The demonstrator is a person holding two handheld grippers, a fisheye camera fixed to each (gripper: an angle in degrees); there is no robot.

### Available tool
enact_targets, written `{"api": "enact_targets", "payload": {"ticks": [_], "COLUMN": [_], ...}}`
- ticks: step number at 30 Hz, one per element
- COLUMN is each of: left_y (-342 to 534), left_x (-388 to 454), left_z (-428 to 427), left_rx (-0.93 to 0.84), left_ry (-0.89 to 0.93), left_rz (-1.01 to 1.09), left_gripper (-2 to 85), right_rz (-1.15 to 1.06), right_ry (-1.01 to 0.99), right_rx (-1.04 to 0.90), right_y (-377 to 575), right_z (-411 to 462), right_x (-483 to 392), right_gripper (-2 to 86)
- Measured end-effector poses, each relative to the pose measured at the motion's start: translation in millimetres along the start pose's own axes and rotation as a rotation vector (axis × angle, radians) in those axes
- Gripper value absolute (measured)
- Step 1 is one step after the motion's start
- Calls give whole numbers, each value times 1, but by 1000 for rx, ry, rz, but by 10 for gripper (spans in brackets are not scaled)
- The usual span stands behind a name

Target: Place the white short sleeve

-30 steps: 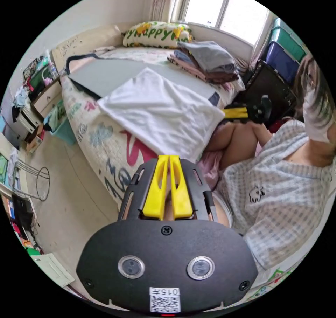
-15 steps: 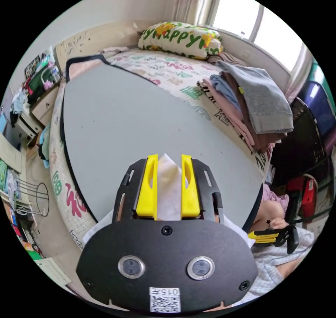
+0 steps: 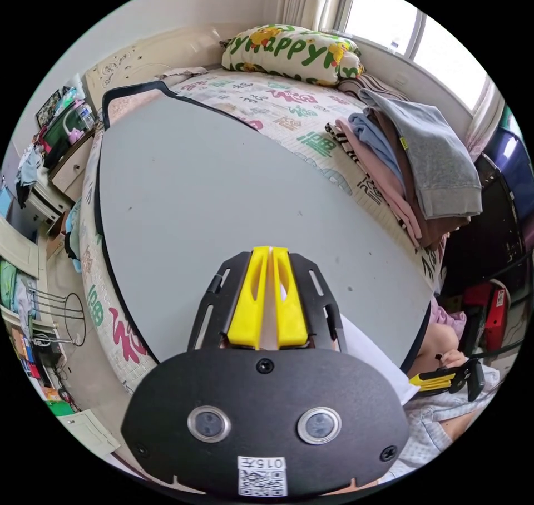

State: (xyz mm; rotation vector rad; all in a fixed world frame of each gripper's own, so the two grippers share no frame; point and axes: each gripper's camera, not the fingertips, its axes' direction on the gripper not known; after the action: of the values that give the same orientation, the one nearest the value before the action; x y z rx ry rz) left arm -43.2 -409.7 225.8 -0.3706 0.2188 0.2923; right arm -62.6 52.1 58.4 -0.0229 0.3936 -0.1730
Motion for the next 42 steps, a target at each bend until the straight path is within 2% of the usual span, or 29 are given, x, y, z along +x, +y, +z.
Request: {"api": "enact_targets", "payload": {"ticks": [5,8,13,16,21,23,27,31,34,38,42], "left_y": [10,30,109,189,311,326,335,328,317,307,311], "left_x": [11,0,-35,-63,-124,-142,-162,-164,-158,-152,-155], "left_z": [34,21,-44,-87,-101,-86,-40,-14,9,26,22], "left_rx": [-46,7,144,273,431,399,350,335,284,256,306], "left_ry": [9,62,125,110,164,173,321,328,310,317,342], "left_rz": [39,-3,-38,-83,-264,-325,-365,-386,-369,-337,-338], "left_gripper": [11,20,50,59,51,53,65,74,76,58,20], "right_rz": [-29,-5,77,121,37,-18,-123,-180,-254,-295,-263], "right_ry": [21,17,-154,-209,-91,-166,-368,-259,-152,40,-6], "right_rx": [-55,-57,90,254,267,251,254,238,147,81,93], "right_y": [0,4,22,25,-2,-17,-57,-90,-110,-121,-126], "right_z": [7,3,-31,-58,-63,-56,-27,2,30,51,46], "right_x": [-3,3,37,52,14,-5,-72,-123,-156,-180,-180], "right_gripper": [-6,-1,26,45,50,44,70,92,92,46,-5]}}
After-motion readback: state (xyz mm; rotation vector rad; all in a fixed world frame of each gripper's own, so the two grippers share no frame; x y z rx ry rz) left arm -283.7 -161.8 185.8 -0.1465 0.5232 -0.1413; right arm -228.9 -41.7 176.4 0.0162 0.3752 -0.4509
